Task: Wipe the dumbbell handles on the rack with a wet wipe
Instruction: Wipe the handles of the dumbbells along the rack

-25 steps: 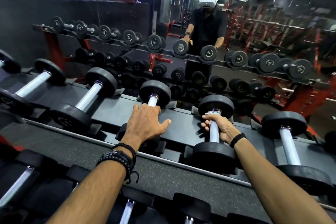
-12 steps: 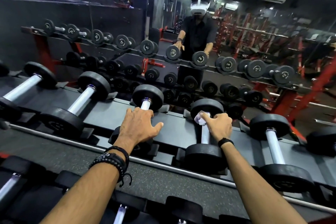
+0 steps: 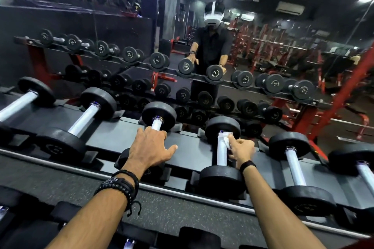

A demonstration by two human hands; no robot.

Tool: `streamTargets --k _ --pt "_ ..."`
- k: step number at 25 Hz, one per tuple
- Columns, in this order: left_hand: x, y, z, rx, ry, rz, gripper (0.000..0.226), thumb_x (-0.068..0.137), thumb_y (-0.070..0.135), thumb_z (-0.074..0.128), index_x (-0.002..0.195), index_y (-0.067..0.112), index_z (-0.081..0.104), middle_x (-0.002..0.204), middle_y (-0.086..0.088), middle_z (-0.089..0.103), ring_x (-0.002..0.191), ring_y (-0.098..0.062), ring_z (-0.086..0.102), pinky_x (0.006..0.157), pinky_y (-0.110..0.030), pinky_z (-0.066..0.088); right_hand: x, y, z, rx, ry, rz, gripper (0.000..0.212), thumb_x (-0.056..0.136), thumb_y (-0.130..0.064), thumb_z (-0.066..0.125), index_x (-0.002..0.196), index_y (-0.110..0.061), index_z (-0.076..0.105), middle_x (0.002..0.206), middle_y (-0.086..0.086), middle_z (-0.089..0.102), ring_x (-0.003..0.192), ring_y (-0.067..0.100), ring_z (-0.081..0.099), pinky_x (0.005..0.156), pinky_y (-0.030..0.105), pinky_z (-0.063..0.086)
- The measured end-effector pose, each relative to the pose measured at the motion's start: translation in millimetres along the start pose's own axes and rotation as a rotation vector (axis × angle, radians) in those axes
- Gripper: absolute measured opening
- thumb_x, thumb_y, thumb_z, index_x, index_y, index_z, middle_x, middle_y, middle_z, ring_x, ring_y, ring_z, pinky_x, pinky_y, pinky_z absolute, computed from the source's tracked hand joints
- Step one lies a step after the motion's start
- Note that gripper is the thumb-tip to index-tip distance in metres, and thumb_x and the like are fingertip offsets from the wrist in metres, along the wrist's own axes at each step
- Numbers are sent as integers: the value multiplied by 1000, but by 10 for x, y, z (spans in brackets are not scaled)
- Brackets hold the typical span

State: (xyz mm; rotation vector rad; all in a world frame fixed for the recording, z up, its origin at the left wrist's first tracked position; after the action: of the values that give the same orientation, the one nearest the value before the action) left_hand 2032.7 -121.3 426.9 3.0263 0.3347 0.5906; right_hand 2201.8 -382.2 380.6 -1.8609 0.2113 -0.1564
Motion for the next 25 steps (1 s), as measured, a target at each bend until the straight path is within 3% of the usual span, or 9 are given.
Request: streamTargets --k 3,7,9,11,14,16,19,23,25 --pt "-3 -7 1 6 -7 -4 54 79 72 37 88 26 62 77 6 58 77 -15 52 84 -35 41 -64 -78 -64 -95 62 -48 42 75 -38 73 49 -9 59 57 6 64 55 26 65 53 43 59" --pt "-1 0 -18 2 0 -14 52 80 72 37 86 25 61 77 6 58 77 -15 52 83 -35 41 -109 -218 -80 -244 93 -94 29 83 -28 66 61 -9 63 62 3 61 62 25 56 60 29 48" --pt "-9 -1 -29 1 -8 -17 51 80 71 39 86 25 60 77 6 58 78 -16 52 84 -35 40 -83 -224 -33 -185 8 -45 28 87 -14 59 61 -5 57 58 8 54 50 22 46 46 23 36" --pt "-24 -3 -30 -11 -9 -26 50 81 71 40 86 25 61 77 5 58 79 -16 52 86 -36 40 -76 -232 36 -17 -192 137 24 88 -7 55 65 -11 51 53 5 47 40 15 40 41 19 29" --pt "-13 -16 -34 -19 -1 -44 51 80 70 40 85 24 61 77 3 57 79 -18 51 85 -37 39 -48 -425 121 -6 -369 223 14 85 -8 50 74 -16 46 53 1 35 39 16 35 49 25 36" --pt "-8 -15 -24 -12 -6 -39 52 80 70 40 83 23 61 77 2 57 78 -18 50 85 -38 39 -80 -534 85 -26 -425 213 14 85 -4 43 82 -9 56 58 8 52 50 24 51 56 30 45" --pt "-17 -11 -34 -7 -14 -34 52 81 70 39 83 22 61 79 1 59 79 -19 51 86 -39 40 -113 -421 -9 77 -549 392 27 92 -12 35 107 -4 57 83 21 71 81 36 65 69 37 53" --pt "-12 11 -40 2 -9 -30 53 81 69 38 85 22 62 82 0 60 81 -20 51 86 -39 40 -28 -382 -2 33 -465 332 28 94 -11 43 112 2 59 85 18 62 67 28 62 58 33 56" --pt "-25 14 -30 1 -30 -18 53 81 69 38 85 22 62 81 0 59 81 -20 51 85 -39 40 -134 -291 84 165 -433 390 22 97 -6 38 106 1 58 90 21 65 67 31 66 48 32 55"
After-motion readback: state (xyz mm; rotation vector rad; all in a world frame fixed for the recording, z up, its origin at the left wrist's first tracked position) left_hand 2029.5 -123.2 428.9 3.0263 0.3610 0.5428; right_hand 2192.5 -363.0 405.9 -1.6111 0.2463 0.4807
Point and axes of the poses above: each hand's wrist, its own x-axis towards the middle knuckle, its own z-axis out of the palm, y = z × x, the point moved 4 cm from there along x, towards the middle knuckle
